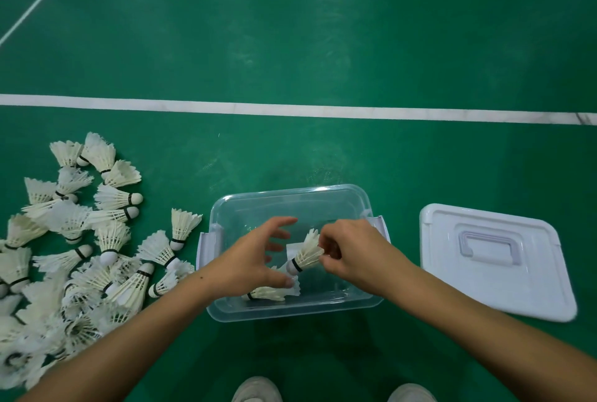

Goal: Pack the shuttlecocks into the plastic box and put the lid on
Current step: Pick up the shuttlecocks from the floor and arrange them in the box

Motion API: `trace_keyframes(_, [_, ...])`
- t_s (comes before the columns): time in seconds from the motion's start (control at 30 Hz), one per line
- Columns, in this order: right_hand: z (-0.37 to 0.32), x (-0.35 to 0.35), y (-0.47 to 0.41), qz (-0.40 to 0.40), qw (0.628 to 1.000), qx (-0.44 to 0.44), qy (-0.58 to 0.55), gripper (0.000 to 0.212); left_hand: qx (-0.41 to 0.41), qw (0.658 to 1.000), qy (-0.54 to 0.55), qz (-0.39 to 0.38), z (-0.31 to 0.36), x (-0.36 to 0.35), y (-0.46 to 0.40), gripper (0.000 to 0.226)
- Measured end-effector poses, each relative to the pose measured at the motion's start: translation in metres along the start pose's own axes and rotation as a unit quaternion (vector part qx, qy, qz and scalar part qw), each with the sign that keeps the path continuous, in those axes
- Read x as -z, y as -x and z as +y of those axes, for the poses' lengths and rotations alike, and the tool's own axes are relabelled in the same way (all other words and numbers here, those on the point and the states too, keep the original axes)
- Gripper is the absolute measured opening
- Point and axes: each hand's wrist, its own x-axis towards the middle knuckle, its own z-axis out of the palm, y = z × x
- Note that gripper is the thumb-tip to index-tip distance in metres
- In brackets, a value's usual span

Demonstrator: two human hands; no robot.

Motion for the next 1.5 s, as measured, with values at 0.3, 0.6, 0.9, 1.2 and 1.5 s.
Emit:
trace_keyframes(0.3, [-0.002,-0.01,-0.011,-0.026,0.996,-0.074,0.033,0.002,0.095,0.982,-0.153,-0.062,-0.016,-0.018,-0.024,0.112])
trace_keyframes(0.6, [-0.005,-0.029,-0.021,-0.096,0.989,-0.111,-0.026,0.006,0.096,0.982,-0.157,-0.049,-0.021,-0.019,-0.027,0.101])
trace_keyframes(0.9, [0.0,-0.049,-0.034,-0.184,0.926,-0.242,-0.222,0.023,0.1,0.98,-0.162,-0.064,-0.019,-0.022,-0.028,0.087])
trace_keyframes(1.2, [-0.007,-0.042,-0.029,-0.208,0.951,-0.191,-0.128,0.026,0.073,0.98,-0.18,-0.038,-0.009,-0.022,-0.015,0.098])
trace_keyframes(1.5, [-0.034,0.024,-0.026,-0.035,0.986,-0.075,-0.145,0.028,-0.046,0.977,-0.036,0.204,0.033,0.048,0.045,0.065])
